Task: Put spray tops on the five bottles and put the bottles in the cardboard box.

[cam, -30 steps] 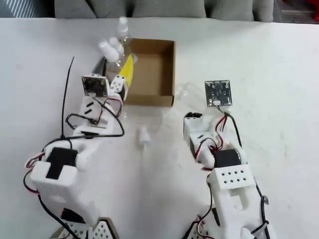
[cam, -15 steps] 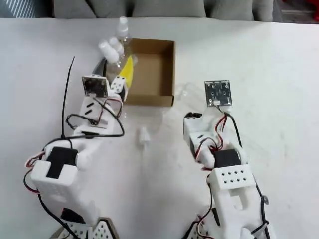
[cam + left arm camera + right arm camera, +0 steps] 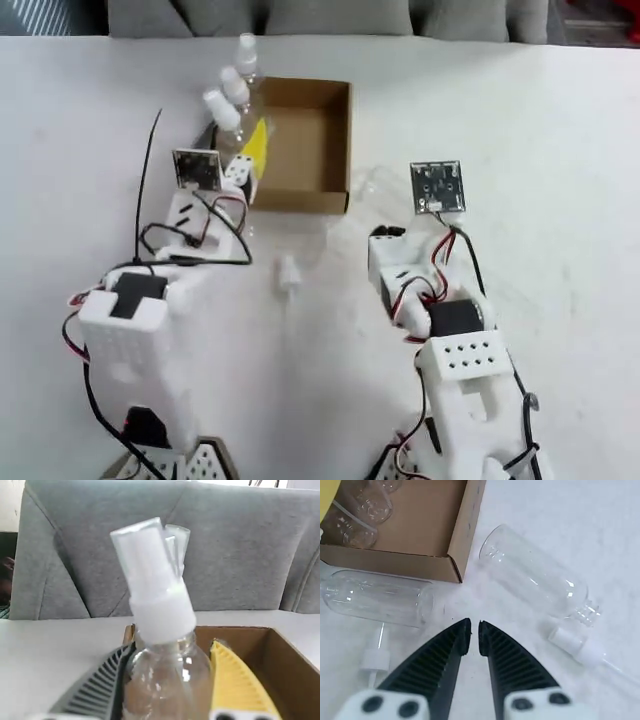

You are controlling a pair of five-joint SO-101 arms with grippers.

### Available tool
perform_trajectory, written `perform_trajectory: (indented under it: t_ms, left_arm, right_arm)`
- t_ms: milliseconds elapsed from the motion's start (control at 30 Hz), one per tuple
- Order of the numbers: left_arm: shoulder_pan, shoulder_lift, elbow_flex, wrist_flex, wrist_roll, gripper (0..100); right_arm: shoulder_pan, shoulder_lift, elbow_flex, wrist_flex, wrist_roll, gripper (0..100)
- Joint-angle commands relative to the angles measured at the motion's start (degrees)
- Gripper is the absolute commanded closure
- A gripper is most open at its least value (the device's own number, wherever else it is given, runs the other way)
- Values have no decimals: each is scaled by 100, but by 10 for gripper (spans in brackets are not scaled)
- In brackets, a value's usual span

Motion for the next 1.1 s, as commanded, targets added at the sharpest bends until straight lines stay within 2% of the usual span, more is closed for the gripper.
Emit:
perform_trajectory:
  t_ms: [0, 567, 800, 1067]
  left_arm:
    - [-66, -40, -299, -158, -26, 980]
    - [-75, -84, 26, -167, -26, 972]
    - [-136, -84, 44, -123, 18, 775]
    - [-136, -119, 176, -158, 18, 759]
  right_arm:
    - [-4, -75, -35, -110, 62, 981]
    - [-4, -75, -35, -110, 62, 981]
    - [13, -75, -35, -110, 62, 981]
    - [13, -75, -35, -110, 62, 981]
